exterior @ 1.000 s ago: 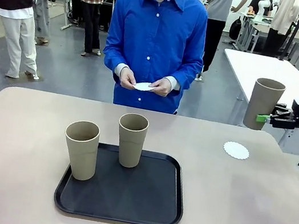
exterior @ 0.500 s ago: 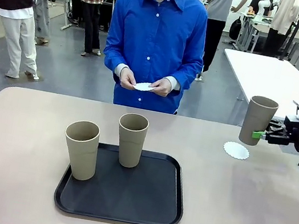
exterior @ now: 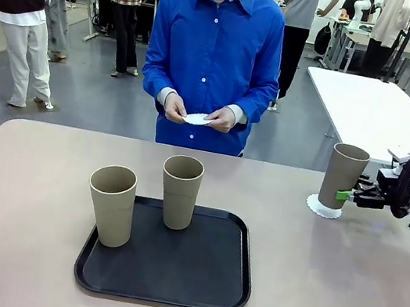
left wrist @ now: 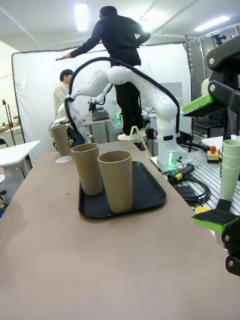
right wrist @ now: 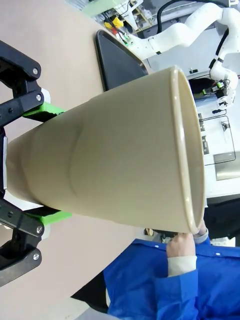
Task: Place coasters on the table and set cups on them.
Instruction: Pick up one Reusable plastic cup and place it on a coaster set by the human.
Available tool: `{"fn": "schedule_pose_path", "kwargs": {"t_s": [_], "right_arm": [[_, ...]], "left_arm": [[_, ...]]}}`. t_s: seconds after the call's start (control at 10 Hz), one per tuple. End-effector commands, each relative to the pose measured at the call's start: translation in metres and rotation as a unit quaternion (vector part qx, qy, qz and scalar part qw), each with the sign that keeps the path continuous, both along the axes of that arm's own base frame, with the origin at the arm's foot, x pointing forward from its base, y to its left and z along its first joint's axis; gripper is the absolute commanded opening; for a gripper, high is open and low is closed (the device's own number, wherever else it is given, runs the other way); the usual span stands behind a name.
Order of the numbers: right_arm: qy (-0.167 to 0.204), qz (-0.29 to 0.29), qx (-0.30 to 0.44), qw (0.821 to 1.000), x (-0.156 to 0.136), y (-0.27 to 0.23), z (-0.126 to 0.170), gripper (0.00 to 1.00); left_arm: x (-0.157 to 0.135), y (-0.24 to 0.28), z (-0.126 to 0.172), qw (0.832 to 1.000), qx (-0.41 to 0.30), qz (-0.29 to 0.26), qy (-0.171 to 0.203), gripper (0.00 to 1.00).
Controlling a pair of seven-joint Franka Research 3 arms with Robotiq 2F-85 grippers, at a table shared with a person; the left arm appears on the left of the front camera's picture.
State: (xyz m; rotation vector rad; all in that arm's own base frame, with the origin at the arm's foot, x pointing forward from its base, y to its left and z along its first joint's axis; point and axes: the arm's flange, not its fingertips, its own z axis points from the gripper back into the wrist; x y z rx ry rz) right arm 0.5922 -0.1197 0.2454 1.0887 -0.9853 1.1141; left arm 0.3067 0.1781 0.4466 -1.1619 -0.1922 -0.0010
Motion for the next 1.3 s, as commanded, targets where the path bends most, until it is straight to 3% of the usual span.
{"fn": "schedule_pose_path", "kwargs": {"t_s": [0.0,0.3,0.4,0.9,1.2], "right_arm": [[0.004,-0.003,-0.007,1.000,0.017,0.000,-0.002,0.81],[0.004,-0.026,-0.008,1.000,0.022,-0.003,-0.002,0.81],[-0.001,-0.002,-0.007,1.000,0.011,0.000,-0.007,0.81],[-0.001,-0.006,-0.010,1.000,0.012,-0.002,-0.008,0.81],[0.000,0.031,0.003,1.000,0.015,0.003,-0.013,0.81]], "left_arm": [[-0.001,0.001,0.002,1.000,-0.002,0.000,-0.002,1.00],[-0.001,0.001,0.002,1.000,-0.002,0.000,-0.002,1.00],[-0.001,0.001,0.002,1.000,-0.002,0.000,-0.002,1.00],[-0.001,0.001,0.002,1.000,-0.002,0.000,-0.002,1.00],[-0.001,0.001,0.002,1.000,-0.002,0.000,-0.002,1.00]]}}
